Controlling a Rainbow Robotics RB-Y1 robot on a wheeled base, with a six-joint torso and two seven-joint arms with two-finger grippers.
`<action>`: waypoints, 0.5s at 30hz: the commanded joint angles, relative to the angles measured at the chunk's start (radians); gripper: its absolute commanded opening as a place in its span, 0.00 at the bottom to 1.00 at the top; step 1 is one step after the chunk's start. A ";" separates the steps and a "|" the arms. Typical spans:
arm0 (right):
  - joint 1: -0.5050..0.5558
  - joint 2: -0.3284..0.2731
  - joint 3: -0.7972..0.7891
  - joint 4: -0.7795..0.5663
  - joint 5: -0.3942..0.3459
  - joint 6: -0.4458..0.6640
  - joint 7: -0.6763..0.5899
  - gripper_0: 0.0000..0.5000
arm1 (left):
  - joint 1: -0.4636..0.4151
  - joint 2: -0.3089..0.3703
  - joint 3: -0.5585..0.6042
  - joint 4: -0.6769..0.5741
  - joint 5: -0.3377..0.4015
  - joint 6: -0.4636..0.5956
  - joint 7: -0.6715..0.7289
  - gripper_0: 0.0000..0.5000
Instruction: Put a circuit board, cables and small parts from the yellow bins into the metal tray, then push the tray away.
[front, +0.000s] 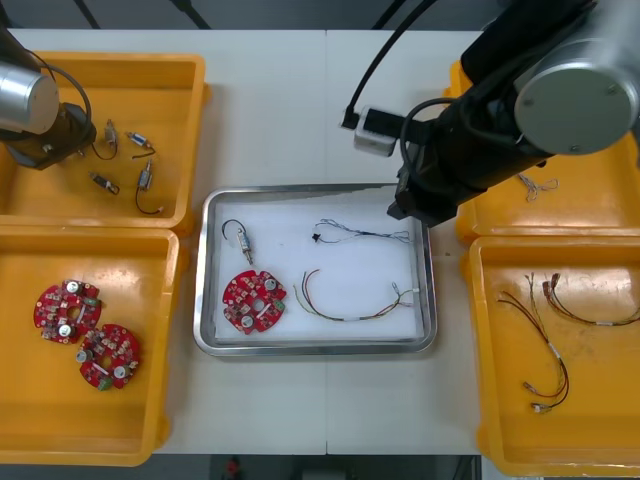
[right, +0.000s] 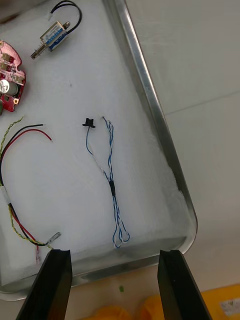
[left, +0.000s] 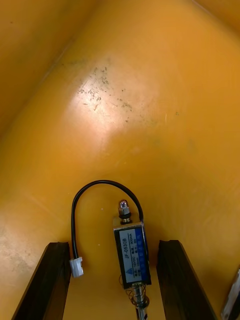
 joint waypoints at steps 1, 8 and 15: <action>0.004 -0.083 -0.105 -0.036 -0.058 0.045 -0.094 1.00 | -0.047 -0.006 -0.027 0.007 0.040 -0.007 -0.020 1.00; 0.104 -0.117 -0.288 -0.069 -0.069 0.130 -0.226 1.00 | -0.047 -0.006 -0.028 0.015 0.055 -0.012 -0.034 0.41; 0.214 -0.155 -0.440 -0.092 -0.067 0.202 -0.361 1.00 | -0.045 -0.006 -0.028 0.020 0.034 -0.014 -0.049 0.00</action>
